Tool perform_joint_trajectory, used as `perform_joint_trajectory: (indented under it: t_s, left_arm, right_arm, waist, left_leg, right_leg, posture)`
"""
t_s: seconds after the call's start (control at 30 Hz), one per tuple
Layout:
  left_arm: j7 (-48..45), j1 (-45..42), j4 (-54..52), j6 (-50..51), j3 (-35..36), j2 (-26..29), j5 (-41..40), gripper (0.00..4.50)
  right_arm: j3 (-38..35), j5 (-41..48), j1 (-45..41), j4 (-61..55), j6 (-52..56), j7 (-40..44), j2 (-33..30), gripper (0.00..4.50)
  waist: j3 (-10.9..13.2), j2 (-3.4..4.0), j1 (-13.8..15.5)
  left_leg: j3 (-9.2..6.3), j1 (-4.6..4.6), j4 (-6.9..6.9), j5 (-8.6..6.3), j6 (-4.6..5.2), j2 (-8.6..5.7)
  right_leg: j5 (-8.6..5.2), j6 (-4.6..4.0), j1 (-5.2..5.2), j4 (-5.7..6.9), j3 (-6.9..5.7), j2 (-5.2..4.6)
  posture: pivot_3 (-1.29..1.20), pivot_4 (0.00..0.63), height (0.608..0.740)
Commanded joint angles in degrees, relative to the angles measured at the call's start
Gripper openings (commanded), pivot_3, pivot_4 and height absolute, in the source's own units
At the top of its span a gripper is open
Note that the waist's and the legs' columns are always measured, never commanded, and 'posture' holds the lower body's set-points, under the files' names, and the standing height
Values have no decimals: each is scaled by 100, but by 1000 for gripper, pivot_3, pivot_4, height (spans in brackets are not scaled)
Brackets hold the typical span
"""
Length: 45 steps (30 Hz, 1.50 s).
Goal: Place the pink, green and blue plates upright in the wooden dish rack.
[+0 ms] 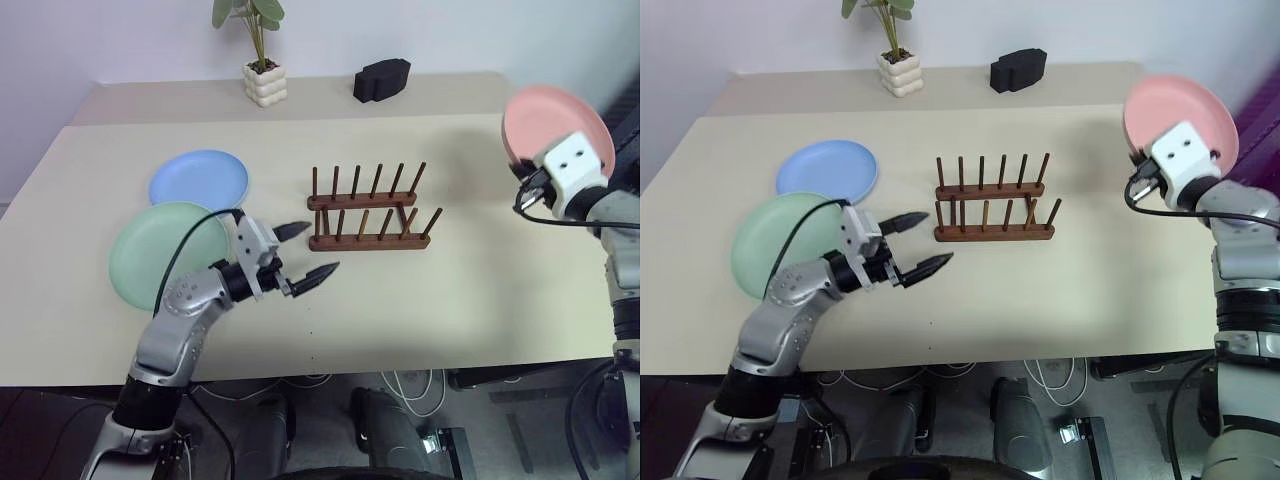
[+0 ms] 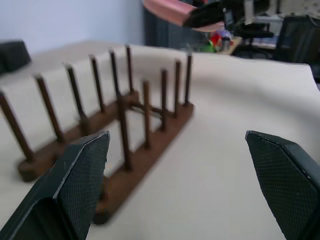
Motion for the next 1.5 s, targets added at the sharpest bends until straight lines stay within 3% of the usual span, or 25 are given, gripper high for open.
perform_joint_trajectory:
  t_s: [0.03,0.1,0.27,0.57,0.97,1.5]
  left_arm:
    - [-51,-110,-123,209,257,130,-277,4500]
    - [-103,-142,-160,339,311,214,-378,4500]
    - [-133,-173,-252,549,430,477,-441,4500]
    - [29,-87,-617,820,356,445,-496,4500]
    - [45,-140,-646,907,384,446,-546,4500]
    - [97,-55,-676,842,352,409,-527,4500]
  right_arm:
    - [-423,1050,-36,-1129,648,388,86,36]
    - [-580,1636,-51,-1569,1161,521,159,36]
    - [-1246,4319,-337,-2553,2944,409,748,36]
    - [-1722,6577,-447,-2658,4062,-671,1538,36]
    - [-1717,6851,91,-2417,4217,-905,1588,36]
    - [-1779,6841,92,-1816,4181,-1261,1818,36]
  waist:
    - [0,-1,12]
    - [1,-1,24]
    - [2,-3,36]
    - [3,-4,35]
    - [3,-4,28]
    - [3,-4,27]
  left_leg:
    - [0,0,1,0,0,0]
    - [-1,-2,2,0,0,2]
    - [-6,-6,4,0,0,11]
    - [-6,-8,3,0,1,11]
    - [-3,-8,1,0,1,11]
    - [-2,-10,1,-1,1,11]
  right_leg:
    - [0,0,0,0,1,-1]
    - [-4,-7,1,-1,1,-2]
    - [-5,-9,0,-1,0,-5]
    - [-5,-11,-1,-2,-1,-8]
    - [-6,-11,-4,-3,-1,-5]
    - [-6,-10,-5,-4,-1,-5]
  posture:
    - [0,150,735]
    - [0,150,735]
    - [0,150,735]
    - [0,150,735]
    - [0,150,735]
    - [0,150,735]
